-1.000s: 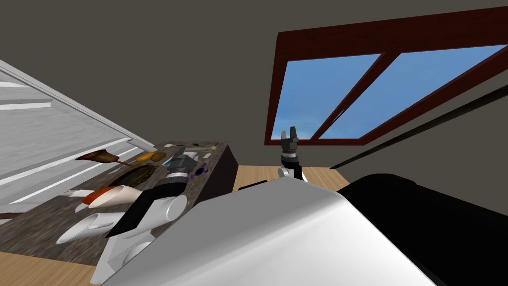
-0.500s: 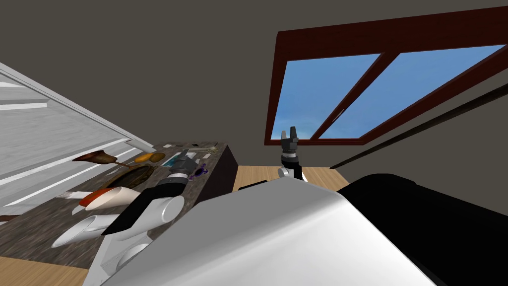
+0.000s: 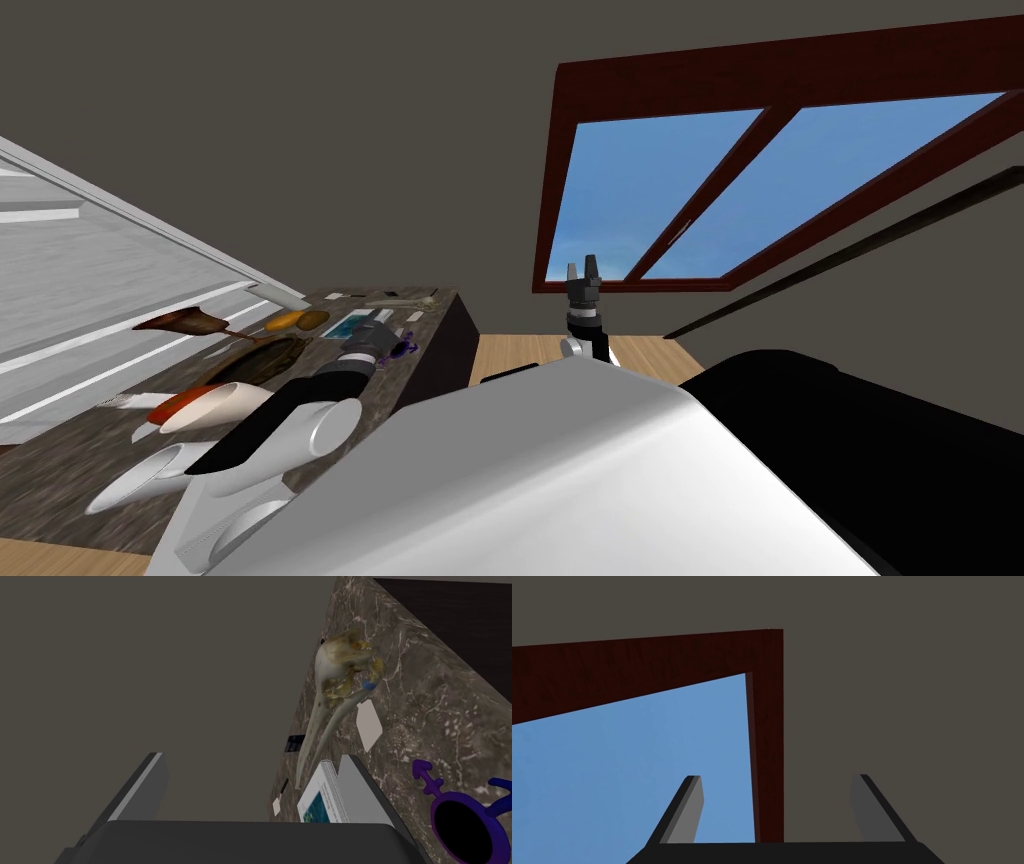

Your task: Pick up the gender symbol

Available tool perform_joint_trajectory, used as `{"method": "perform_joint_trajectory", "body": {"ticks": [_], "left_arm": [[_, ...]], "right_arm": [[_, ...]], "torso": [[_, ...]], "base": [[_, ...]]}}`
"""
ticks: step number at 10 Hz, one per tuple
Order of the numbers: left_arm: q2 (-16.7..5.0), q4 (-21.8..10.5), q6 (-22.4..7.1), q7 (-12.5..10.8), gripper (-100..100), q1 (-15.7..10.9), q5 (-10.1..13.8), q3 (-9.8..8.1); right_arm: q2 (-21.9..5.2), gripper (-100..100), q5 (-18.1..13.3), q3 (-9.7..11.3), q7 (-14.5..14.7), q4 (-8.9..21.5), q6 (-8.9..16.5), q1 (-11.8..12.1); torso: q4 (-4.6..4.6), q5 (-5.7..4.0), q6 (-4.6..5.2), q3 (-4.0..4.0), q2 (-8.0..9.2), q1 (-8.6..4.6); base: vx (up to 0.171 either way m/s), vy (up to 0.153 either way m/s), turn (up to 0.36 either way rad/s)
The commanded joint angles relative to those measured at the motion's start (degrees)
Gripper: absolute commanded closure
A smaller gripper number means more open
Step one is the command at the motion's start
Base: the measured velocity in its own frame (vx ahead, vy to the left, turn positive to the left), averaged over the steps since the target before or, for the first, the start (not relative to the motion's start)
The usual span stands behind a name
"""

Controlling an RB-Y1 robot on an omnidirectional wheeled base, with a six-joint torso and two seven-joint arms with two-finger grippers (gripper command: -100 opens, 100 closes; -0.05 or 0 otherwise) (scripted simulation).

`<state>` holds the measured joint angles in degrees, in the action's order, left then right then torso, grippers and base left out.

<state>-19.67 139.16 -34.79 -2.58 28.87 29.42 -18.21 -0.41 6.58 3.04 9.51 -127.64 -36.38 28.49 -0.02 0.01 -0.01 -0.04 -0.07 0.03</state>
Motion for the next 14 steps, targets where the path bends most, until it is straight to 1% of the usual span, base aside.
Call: {"method": "perform_joint_trajectory", "body": {"ticks": [1,2,4,5,6,8,9,11,12,14], "left_arm": [[-0.25,-0.4,-2.53,-0.18,-100,-0.26,0.31,-0.21],[-1.04,-0.87,-4.34,-1.28,-100,-0.12,2.02,-1.56],[-1.04,-0.87,-6.98,-1.28,-100,-0.12,2.02,-1.56],[-1.04,-0.87,-7.32,-1.28,-100,-0.12,2.02,-1.56],[-1.86,-1.49,-9.59,-2.41,-100,0.03,3.68,-2.92],[-1.86,-1.49,-12.06,-2.41,-100,0.03,3.68,-2.92],[-2.72,-2.25,-13.82,-3.55,-100,0.19,5.28,-4.28],[-2.72,-2.25,-16.73,-3.55,-100,0.19,5.28,-4.28],[-3.6,-3.13,-18.47,-4.7,-100,0.36,6.8,-5.64],[-3.6,-3.13,-21.3,-4.7,-100,0.36,6.8,-5.64]], "right_arm": [[0.0,0,0.0,0.0,0.0,0.0,0.0,0.0],[0.0,0,0.0,0.0,0.0,0.0,0.0,0.0],[0.0,0,0.0,0.0,0.0,0.0,0.0,0.0],[0.0,0,0.0,0.0,0.0,0.0,0.0,0.0],[0.0,0,0.0,0.0,0.0,0.0,0.0,0.0],[0.0,0,0.0,0.0,0.0,0.0,0.0,0.0],[0.0,0,0.0,0.0,0.0,0.0,0.0,0.0],[0.0,0,0.0,0.0,0.0,0.0,0.0,0.0],[0.0,0,0.0,0.0,0.0,0.0,0.0,0.0],[0.0,0,0.0,0.0,0.0,0.0,0.0,0.0]], "torso": [[0.0,0.0,0.0,0.0,0.0,0.0],[0.0,0.0,0.0,0.01,0.02,0.0],[0.0,0.01,0.0,-0.01,-0.01,0.03],[0.0,0.0,0.0,0.01,0.01,0.01],[0.01,0.0,0.0,0.03,0.05,-0.01],[0.0,0.01,0.0,-0.01,-0.02,0.03],[0.0,0.01,0.0,0.0,0.0,0.02],[-0.01,0.01,0.0,-0.02,-0.03,0.05],[0.0,0.0,0.0,-0.01,-0.01,0.01],[-0.01,0.02,0.0,-0.03,-0.06,0.06]], "base": [[0.008,0.004,0.001],[0.02,0.01,-0.038],[0.017,0.01,-0.006],[0.0,0.0,0.0],[0.019,0.007,-0.032],[0.02,0.012,-0.01],[0.023,0.017,-0.036],[0.024,0.011,-0.008],[0.031,0.013,-0.032],[0.025,0.016,-0.009]]}}
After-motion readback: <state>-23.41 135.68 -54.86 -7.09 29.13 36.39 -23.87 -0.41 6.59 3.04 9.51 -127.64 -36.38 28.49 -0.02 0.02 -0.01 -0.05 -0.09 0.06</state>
